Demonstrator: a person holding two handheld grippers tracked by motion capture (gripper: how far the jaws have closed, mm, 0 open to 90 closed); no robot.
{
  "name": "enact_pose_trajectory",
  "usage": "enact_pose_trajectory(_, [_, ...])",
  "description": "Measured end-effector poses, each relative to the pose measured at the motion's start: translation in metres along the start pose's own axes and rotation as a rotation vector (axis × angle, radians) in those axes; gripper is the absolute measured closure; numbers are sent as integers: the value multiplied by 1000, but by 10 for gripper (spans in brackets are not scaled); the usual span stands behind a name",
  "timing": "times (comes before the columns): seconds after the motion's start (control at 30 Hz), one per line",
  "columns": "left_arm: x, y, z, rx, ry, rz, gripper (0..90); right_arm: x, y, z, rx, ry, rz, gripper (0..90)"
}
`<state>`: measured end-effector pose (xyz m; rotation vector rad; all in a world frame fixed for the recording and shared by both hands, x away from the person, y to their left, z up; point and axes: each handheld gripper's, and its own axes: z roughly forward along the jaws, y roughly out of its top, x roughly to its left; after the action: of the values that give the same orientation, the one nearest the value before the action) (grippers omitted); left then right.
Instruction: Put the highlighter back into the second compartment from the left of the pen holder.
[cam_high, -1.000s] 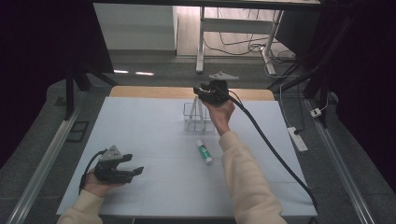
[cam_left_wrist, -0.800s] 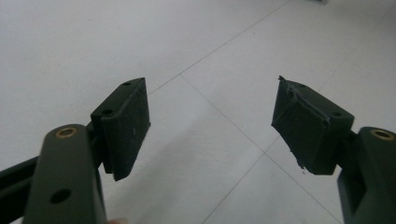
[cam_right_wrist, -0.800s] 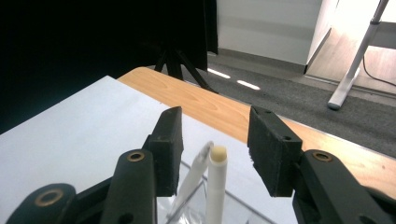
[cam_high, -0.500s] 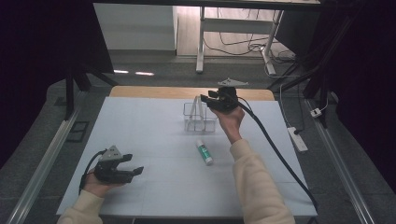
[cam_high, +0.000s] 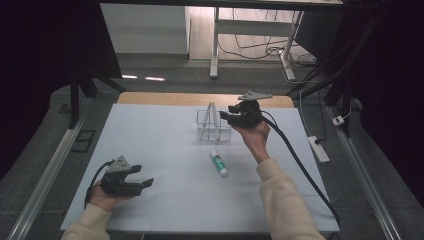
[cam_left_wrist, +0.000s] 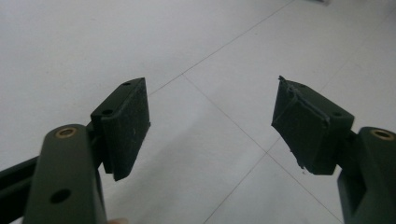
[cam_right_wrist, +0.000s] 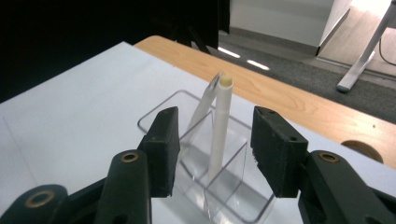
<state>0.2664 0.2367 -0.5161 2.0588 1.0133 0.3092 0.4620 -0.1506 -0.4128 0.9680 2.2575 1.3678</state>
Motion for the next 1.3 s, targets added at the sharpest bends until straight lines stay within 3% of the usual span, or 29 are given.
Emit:
enact_pose_trajectory(0.2, [0,0,-1,-9,13,-4,272,2,-9,-4,32,47,-10,482])
enact_pose_trajectory(0.5, [0,0,0,-6,11,-2,272,7,-19,-10,83,40,-47,460])
enact_pose_trajectory(0.77, [0,0,0,-3,11,-3,271,7,-30,-13,132,69,-42,436])
enact_pose_trajectory(1.3, [-1,1,1,1,12,1,271,11,-45,-18,223,80,-69,378])
